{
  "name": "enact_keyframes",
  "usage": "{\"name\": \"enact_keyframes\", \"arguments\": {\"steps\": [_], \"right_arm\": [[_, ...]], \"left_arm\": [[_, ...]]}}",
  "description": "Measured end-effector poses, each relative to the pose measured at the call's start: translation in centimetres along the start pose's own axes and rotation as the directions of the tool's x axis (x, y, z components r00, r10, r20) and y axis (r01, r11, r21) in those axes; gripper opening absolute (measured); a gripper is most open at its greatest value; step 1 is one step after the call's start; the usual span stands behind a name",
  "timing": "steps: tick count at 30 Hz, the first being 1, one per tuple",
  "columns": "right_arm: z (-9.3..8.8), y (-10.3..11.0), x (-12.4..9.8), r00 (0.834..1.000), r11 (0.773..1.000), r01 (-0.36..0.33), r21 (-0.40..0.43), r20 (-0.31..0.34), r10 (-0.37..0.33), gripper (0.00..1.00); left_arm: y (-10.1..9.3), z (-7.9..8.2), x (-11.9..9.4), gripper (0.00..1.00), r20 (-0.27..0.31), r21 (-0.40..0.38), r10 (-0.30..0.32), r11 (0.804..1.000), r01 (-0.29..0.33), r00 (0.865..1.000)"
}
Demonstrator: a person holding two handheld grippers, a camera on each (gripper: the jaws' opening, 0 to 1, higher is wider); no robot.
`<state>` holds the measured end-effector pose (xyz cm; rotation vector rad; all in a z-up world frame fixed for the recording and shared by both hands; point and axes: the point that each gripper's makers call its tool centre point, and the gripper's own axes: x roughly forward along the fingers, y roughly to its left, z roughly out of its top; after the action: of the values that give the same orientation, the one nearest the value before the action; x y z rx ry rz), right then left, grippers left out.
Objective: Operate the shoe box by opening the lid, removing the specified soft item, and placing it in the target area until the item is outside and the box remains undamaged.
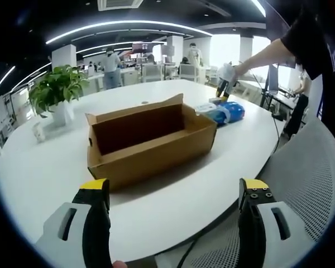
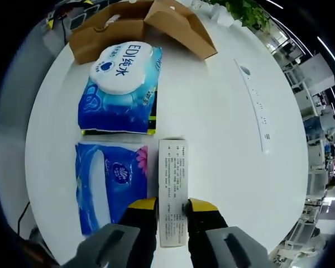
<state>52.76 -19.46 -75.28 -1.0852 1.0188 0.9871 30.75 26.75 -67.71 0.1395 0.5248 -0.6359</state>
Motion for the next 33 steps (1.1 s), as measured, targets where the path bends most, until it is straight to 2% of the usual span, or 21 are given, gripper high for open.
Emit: {"name": "enact_keyframes", "arguments": {"steps": [18, 21, 25, 33], "right_arm": [[0.0, -0.4, 0.3, 1.0, 1.0, 0.016, 0.02, -0.007, -0.016, 0.18], [0.4, -0.3, 0.2, 1.0, 0.999, 0.016, 0.041, 0.015, -0.017, 0.24], [0.7, -0.3, 0.1, 1.0, 0.999, 0.019, 0.042, 0.017, -0.02, 0.24], [1.2, -0.3, -0.6, 0.999, 0.995, 0.026, 0.094, 0.032, -0.029, 0.29]], "left_arm": [[0.2, -0.1, 0.0, 0.95, 0.0, -0.001, 0.003, 1.0, -0.003, 1.0], [0.2, -0.1, 0.0, 0.95, 0.001, 0.0, 0.005, 1.0, -0.005, 1.0], [0.2, -0.1, 0.0, 0.95, 0.002, 0.0, 0.006, 1.0, -0.006, 1.0], [0.3, 0.1, -0.1, 0.95, 0.012, 0.001, 0.008, 1.0, -0.008, 1.0]]}}
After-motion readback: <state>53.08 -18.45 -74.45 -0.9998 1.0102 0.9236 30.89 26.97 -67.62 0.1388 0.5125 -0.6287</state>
